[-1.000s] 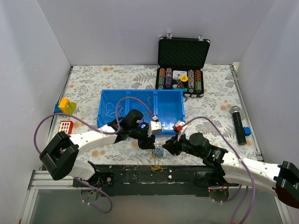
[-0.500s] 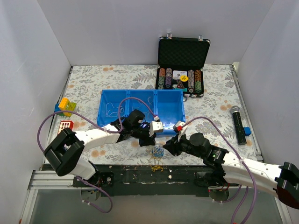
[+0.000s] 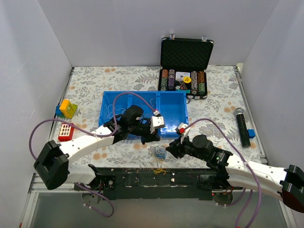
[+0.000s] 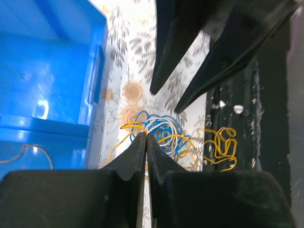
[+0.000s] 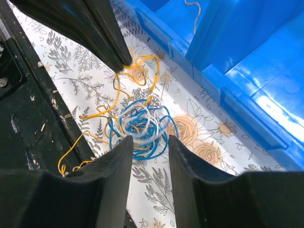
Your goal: Untangle the cables
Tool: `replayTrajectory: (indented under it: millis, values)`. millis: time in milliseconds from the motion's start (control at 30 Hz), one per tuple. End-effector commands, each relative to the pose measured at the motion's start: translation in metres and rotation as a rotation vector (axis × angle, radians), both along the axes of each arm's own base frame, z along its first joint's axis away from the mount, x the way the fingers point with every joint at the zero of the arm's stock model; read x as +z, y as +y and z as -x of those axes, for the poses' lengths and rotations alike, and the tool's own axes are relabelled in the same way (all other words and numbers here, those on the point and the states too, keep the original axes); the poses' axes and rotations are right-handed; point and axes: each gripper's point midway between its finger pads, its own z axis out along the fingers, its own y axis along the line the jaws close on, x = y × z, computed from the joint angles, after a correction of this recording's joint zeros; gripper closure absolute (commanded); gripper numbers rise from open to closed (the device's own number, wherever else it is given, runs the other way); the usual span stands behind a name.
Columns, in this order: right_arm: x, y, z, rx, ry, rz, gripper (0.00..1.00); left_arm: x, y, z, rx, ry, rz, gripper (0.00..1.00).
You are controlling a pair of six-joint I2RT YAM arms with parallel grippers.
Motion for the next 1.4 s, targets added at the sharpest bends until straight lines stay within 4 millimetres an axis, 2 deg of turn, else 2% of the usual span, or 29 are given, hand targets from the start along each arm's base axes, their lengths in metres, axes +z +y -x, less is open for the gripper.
replayTrajectory:
  millis: [0, 100, 167, 333, 500, 567, 667, 767, 900, 1100, 1200, 1367]
  values:
    - [0.040, 0.010, -0.012, -0.017, -0.081, -0.073, 0.49, 0.073, -0.006, 0.010, -0.040, -0.053, 0.143, 1.00]
    - [0.062, 0.011, -0.019, -0.038, -0.128, -0.109, 0.34, 0.096, -0.005, 0.018, -0.065, -0.053, 0.176, 1.00]
    - [0.078, 0.011, -0.023, -0.053, -0.160, -0.138, 0.29, 0.107, -0.005, 0.021, -0.071, -0.051, 0.192, 1.00]
    - [0.107, 0.017, -0.024, -0.033, -0.207, -0.189, 0.28, 0.119, -0.004, 0.024, -0.072, -0.052, 0.210, 1.00]
    - [0.117, 0.023, -0.016, 0.018, -0.207, -0.227, 0.28, 0.126, 0.000, 0.023, -0.062, -0.096, 0.218, 1.00]
    - [0.116, 0.024, -0.014, 0.025, -0.202, -0.225, 0.28, 0.128, 0.000, 0.020, -0.056, -0.118, 0.218, 1.00]
    - [0.114, 0.023, -0.014, 0.022, -0.198, -0.223, 0.28, 0.141, -0.001, 0.017, -0.059, -0.165, 0.241, 1.00]
    - [0.109, 0.023, -0.024, -0.025, -0.202, -0.203, 0.29, 0.159, -0.002, 0.019, -0.077, -0.186, 0.272, 1.00]
    - [0.106, 0.027, -0.039, -0.082, -0.210, -0.180, 0.28, 0.179, -0.004, 0.027, -0.106, -0.163, 0.306, 1.00]
    - [0.098, 0.046, -0.051, -0.079, -0.218, -0.162, 0.29, 0.209, -0.006, 0.041, -0.145, -0.123, 0.364, 1.00]
    - [0.082, 0.056, -0.050, -0.046, -0.190, -0.130, 0.32, 0.232, -0.007, 0.046, -0.162, -0.122, 0.405, 1.00]
    - [0.042, 0.060, -0.043, -0.005, -0.118, -0.068, 0.41, 0.269, -0.010, 0.048, -0.166, -0.132, 0.468, 1.00]
